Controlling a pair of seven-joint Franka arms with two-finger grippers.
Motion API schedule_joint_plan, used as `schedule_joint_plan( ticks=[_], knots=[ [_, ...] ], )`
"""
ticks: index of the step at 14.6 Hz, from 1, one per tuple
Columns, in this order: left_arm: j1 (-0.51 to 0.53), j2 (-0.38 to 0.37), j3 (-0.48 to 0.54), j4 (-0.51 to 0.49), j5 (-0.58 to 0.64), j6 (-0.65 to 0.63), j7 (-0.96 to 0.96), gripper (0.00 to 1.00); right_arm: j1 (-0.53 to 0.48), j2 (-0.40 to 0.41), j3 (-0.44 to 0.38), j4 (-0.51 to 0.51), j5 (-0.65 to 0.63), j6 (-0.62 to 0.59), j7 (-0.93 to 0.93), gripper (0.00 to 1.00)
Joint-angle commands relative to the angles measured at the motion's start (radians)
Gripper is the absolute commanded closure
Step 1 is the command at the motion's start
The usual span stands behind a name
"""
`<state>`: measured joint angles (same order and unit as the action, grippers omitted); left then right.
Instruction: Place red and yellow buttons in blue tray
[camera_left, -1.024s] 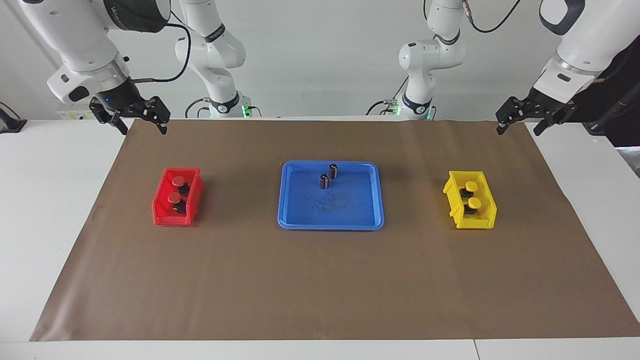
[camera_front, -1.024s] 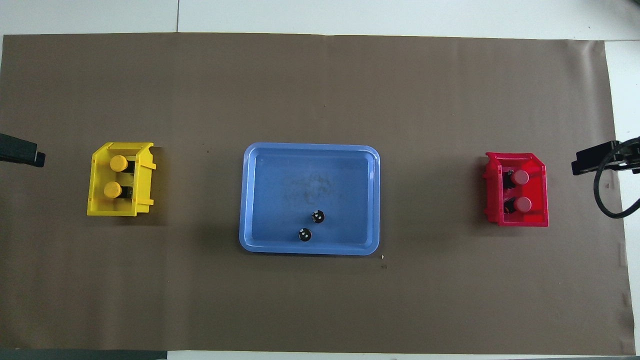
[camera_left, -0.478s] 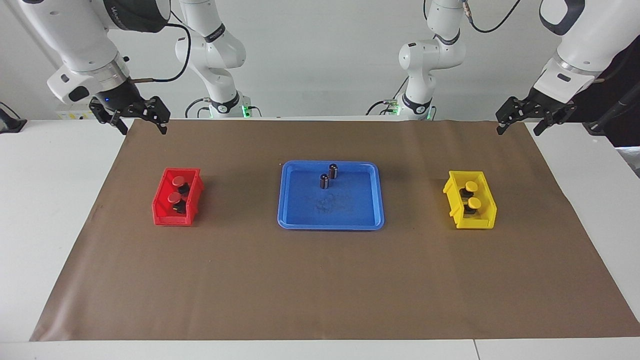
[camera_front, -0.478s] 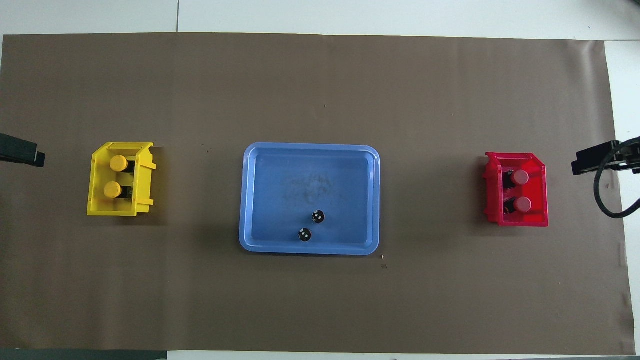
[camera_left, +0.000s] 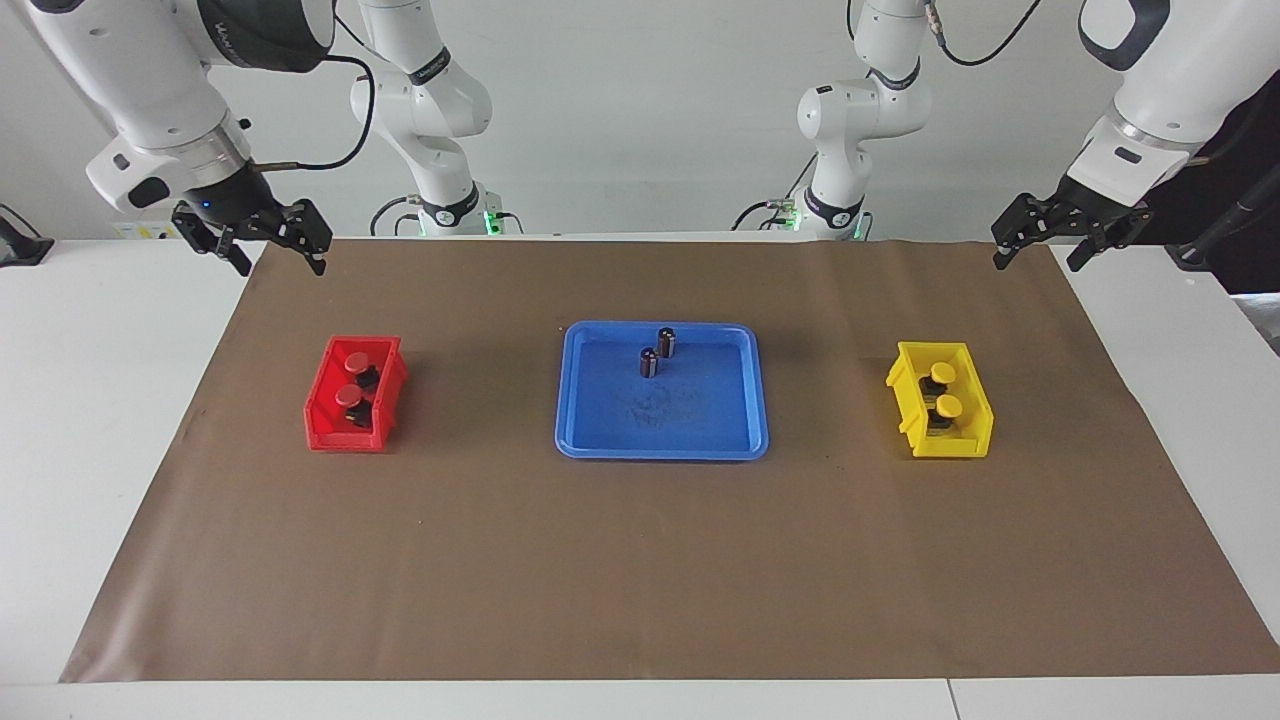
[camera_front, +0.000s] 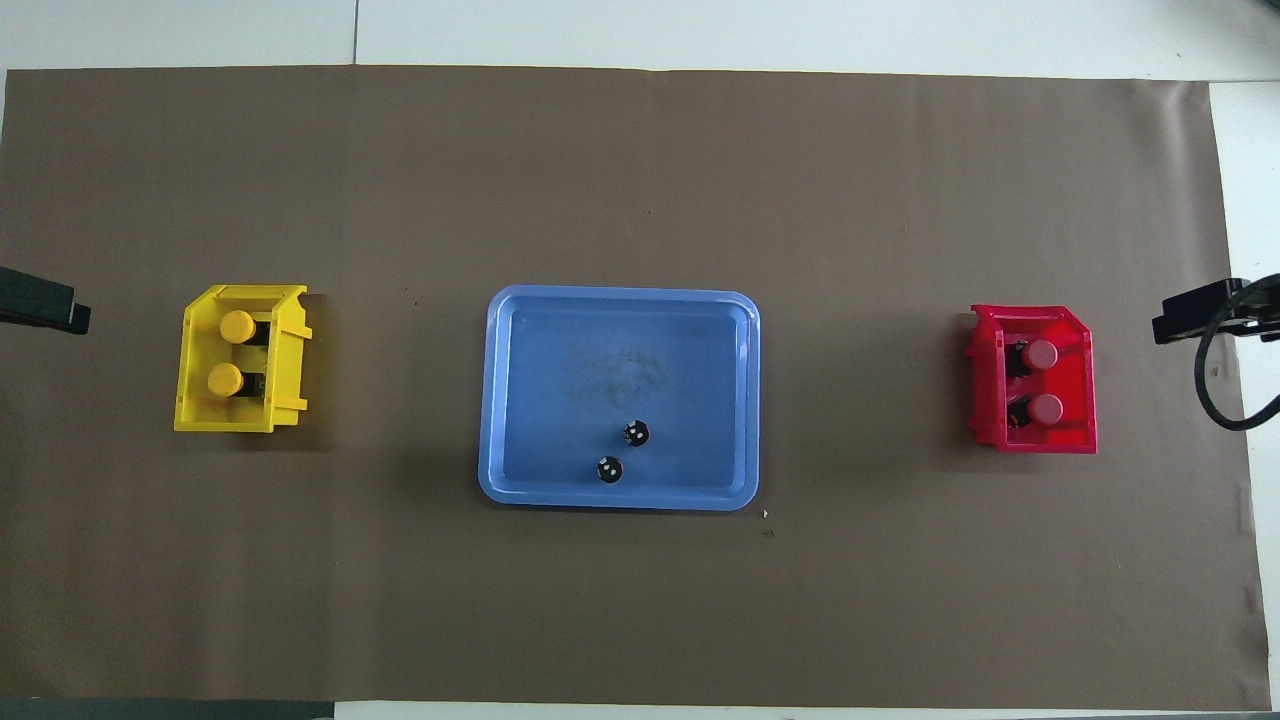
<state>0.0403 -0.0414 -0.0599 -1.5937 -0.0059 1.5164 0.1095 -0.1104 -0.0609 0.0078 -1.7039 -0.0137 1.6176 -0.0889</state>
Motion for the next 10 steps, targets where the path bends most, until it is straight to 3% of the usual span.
schedule_joint_plan(
  ticks=[1,5,10],
  knots=[
    [0.001,-0.008,-0.003,-0.005,-0.011,-0.01,-0.01,0.0,-0.025,-0.031,0.006,-0.132,0.008,0.14,-0.032,0.24],
    [-0.005,-0.008,-0.003,-0.014,-0.011,-0.005,-0.011,0.0,-0.025,0.101,0.006,-0.138,0.008,0.249,-0.034,0.25],
    [0.0,-0.009,-0.003,-0.015,-0.005,-0.005,-0.005,0.0,-0.04,0.101,0.004,-0.335,0.006,0.428,-0.069,0.28]
  ],
)
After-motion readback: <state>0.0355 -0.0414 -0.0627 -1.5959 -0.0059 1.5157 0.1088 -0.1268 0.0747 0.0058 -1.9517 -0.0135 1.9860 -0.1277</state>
